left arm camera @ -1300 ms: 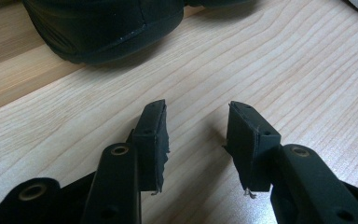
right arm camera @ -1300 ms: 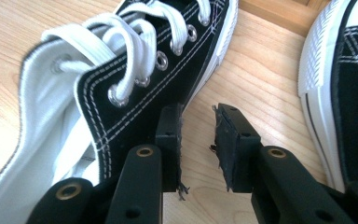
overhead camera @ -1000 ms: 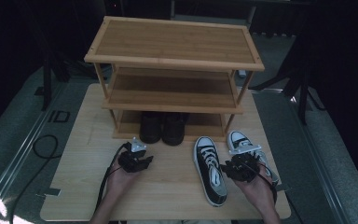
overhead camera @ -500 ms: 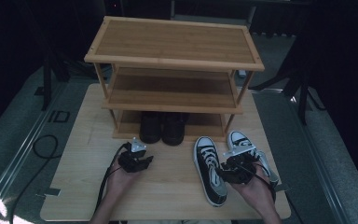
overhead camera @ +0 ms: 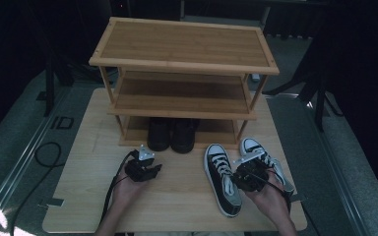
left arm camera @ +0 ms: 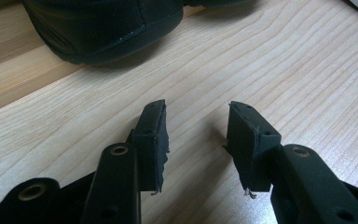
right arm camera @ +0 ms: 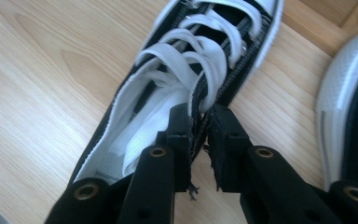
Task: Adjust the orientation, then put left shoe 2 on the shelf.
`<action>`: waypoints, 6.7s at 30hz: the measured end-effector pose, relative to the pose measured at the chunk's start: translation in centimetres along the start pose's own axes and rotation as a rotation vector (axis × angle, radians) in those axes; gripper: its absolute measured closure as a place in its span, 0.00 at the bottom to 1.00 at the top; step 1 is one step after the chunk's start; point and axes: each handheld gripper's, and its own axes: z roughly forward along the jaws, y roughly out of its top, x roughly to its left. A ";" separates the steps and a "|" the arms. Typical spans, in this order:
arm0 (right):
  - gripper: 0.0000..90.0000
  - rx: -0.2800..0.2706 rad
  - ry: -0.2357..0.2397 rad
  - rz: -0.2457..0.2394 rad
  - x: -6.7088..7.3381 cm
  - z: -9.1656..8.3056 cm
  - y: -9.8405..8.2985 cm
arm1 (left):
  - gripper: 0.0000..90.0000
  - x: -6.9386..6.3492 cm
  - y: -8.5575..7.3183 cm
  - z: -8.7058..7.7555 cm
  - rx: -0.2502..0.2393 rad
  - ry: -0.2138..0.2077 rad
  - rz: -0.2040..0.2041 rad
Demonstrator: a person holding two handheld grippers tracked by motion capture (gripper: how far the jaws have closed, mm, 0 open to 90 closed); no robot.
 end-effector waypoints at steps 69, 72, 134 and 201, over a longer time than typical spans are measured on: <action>0.98 -0.044 0.142 -0.202 -1.8 -2.6 2.9 | 0.65 -0.1 0.0 0.1 -0.006 -0.009 0.004; 0.98 -0.054 0.146 -0.206 -1.7 -3.0 3.2 | 0.65 -0.1 0.0 0.1 -0.005 -0.009 0.006; 0.98 -0.277 0.275 -0.317 -2.0 -9.4 12.6 | 0.65 -0.1 0.0 0.1 -0.008 -0.008 0.003; 0.70 -0.445 -0.011 -0.065 -3.6 -7.9 17.9 | 0.64 -0.1 0.0 0.1 -0.005 -0.011 0.007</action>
